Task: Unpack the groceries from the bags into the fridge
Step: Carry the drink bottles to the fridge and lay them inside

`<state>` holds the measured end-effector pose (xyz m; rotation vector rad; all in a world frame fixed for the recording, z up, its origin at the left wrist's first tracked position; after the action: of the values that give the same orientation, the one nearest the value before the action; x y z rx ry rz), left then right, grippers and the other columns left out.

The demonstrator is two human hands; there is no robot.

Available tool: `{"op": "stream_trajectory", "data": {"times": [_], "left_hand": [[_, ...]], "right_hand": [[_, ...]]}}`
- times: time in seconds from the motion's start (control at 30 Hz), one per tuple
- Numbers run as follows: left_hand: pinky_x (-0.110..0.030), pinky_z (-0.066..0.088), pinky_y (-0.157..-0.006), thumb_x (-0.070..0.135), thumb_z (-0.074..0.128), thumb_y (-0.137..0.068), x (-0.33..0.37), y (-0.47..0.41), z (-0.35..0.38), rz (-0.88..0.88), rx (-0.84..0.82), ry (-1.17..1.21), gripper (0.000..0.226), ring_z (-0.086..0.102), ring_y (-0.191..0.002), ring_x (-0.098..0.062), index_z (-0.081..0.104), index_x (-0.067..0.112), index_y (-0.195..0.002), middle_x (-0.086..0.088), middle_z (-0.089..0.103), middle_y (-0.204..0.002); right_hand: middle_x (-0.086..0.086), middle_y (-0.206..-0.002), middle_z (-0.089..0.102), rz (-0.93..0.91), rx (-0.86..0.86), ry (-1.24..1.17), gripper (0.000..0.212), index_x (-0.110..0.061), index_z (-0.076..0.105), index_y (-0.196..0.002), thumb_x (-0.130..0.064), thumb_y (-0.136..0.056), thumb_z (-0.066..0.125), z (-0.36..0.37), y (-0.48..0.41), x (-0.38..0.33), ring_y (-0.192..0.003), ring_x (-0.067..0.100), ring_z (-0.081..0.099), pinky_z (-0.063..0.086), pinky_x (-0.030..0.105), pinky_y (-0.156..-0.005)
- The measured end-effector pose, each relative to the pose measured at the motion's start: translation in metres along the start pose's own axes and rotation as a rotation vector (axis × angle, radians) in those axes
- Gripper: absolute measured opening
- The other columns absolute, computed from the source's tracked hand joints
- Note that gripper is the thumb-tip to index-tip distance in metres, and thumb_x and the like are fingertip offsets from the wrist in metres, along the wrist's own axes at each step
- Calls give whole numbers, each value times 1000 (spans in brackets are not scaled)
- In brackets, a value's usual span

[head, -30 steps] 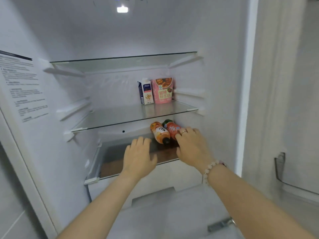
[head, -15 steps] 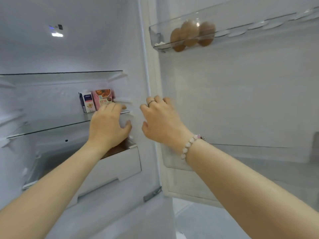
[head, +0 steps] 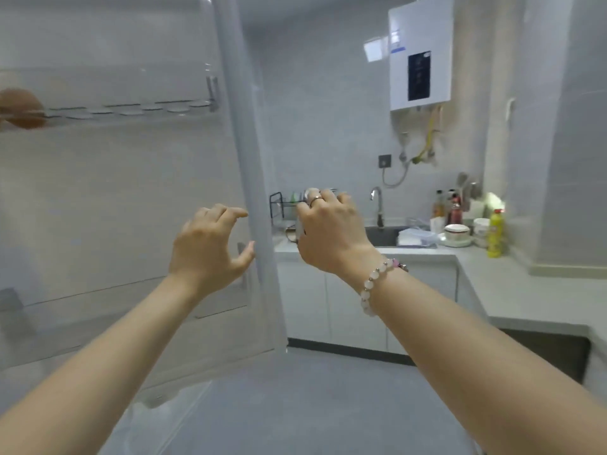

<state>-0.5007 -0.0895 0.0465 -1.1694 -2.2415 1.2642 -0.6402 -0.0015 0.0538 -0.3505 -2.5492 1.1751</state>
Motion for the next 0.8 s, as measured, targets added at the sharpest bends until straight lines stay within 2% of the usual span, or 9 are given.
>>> {"op": "stream_trajectory", "data": {"times": [0.07, 0.17, 0.27, 0.37, 0.47, 0.63, 0.8], "left_hand": [[-37, 50, -69, 46, 47, -70, 54, -15, 28, 49, 5, 110, 51, 61, -84, -32, 66, 11, -103, -6, 65, -92], [-34, 50, -67, 46, 44, -69, 133, -35, 59, 102, 31, 269, 51, 61, -78, -30, 66, 12, -99, -4, 65, -86], [-32, 49, -63, 45, 47, -69, 204, -46, 88, 164, -13, 373, 47, 60, -72, -26, 66, 12, -97, -2, 64, -82], [-33, 49, -61, 37, 63, -66, 270, -53, 115, 254, -85, 462, 39, 62, -74, -27, 67, 12, -97, -2, 67, -87], [-33, 49, -65, 30, 77, -66, 335, -66, 134, 368, -119, 552, 42, 63, -81, -27, 66, 12, -102, -4, 67, -94], [-31, 45, -77, 33, 70, -76, 445, -88, 163, 460, -124, 788, 45, 57, -96, -23, 61, 14, -116, -2, 62, -108], [-30, 45, -71, 39, 62, -75, 544, -105, 206, 588, -145, 970, 43, 59, -90, -23, 63, 16, -112, 0, 63, -102]], "right_hand": [[6, -76, 65, 83, -34, 121, 28, -12, 66, -70, -25, -48, 77, -8, 21, 54, -72, 24, 62, 47, 31, -68], [11, -103, 60, 118, -176, 197, 26, -9, 61, -99, -24, -77, 60, -12, 52, 125, -99, 28, 55, 39, 37, -85], [9, -111, 55, 206, -212, 281, 26, -10, 56, -106, -26, -86, 50, -18, 85, 185, -106, 27, 49, 35, 36, -88], [8, -114, 56, 289, -273, 347, 31, -12, 55, -112, -30, -88, 48, -18, 116, 234, -109, 26, 49, 35, 35, -89], [8, -115, 55, 386, -317, 417, 34, -12, 52, -117, -31, -90, 47, -23, 150, 282, -109, 25, 48, 35, 35, -89], [8, -117, 53, 597, -411, 534, 32, -12, 53, -115, -31, -92, 44, -30, 218, 363, -109, 24, 46, 35, 35, -90], [9, -120, 53, 785, -518, 693, 33, -10, 53, -116, -29, -91, 42, -34, 267, 441, -111, 26, 47, 35, 37, -90]]}}
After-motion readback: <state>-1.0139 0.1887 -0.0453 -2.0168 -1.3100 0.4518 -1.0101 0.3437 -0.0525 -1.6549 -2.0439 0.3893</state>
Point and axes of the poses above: each hand's wrist, its own y-axis away from the middle knuckle, its own z-axis out of the palm, x = y × z, the point moved 4 cm from there along -y, towards the middle knuckle
